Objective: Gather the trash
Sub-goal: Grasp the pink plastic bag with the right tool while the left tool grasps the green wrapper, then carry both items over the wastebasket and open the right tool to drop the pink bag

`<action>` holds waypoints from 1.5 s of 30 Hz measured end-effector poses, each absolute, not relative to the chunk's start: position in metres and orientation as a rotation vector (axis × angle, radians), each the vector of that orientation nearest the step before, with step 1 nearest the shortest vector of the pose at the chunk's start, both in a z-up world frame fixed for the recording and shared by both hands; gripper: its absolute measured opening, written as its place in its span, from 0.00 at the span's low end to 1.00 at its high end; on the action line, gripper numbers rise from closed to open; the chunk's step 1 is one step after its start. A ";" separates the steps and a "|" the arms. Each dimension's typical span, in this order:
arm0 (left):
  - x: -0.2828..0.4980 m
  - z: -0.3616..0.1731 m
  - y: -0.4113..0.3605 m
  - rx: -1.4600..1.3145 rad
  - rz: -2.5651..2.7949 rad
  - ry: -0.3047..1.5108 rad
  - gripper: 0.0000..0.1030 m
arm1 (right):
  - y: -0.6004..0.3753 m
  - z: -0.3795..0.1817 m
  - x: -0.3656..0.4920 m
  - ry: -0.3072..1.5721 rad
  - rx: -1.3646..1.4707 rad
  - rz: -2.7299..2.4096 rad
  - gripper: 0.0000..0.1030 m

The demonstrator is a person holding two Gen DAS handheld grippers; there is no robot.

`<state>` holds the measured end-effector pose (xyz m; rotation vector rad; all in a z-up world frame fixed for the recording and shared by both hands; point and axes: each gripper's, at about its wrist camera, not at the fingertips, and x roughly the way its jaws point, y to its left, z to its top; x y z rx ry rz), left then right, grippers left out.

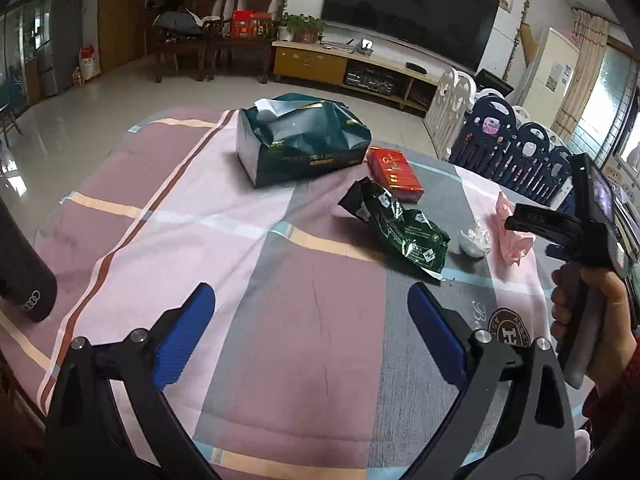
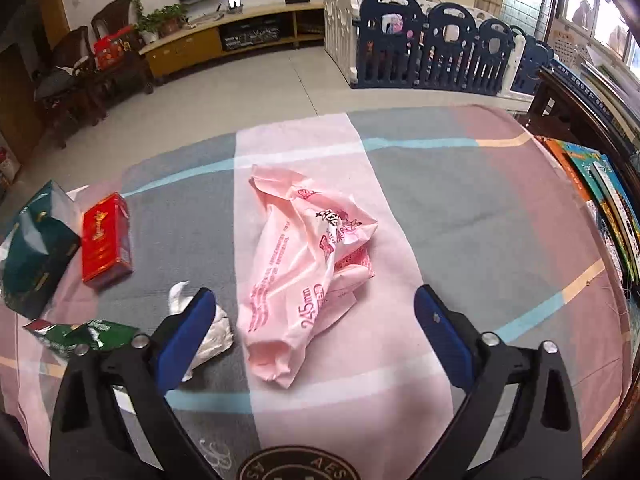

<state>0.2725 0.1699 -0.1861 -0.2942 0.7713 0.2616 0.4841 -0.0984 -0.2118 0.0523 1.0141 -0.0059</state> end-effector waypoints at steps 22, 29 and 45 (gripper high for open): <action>0.434 -0.234 0.148 -0.332 0.197 0.903 0.30 | -0.129 -0.179 0.305 1.001 0.001 0.258 0.14; 0.362 -0.187 0.120 -0.202 0.276 0.813 0.24 | -0.145 -0.145 0.252 0.919 -0.037 0.237 0.14; 0.140 -0.041 0.019 -0.073 0.184 0.604 0.24 | -0.229 -0.082 0.130 0.842 0.029 0.199 0.14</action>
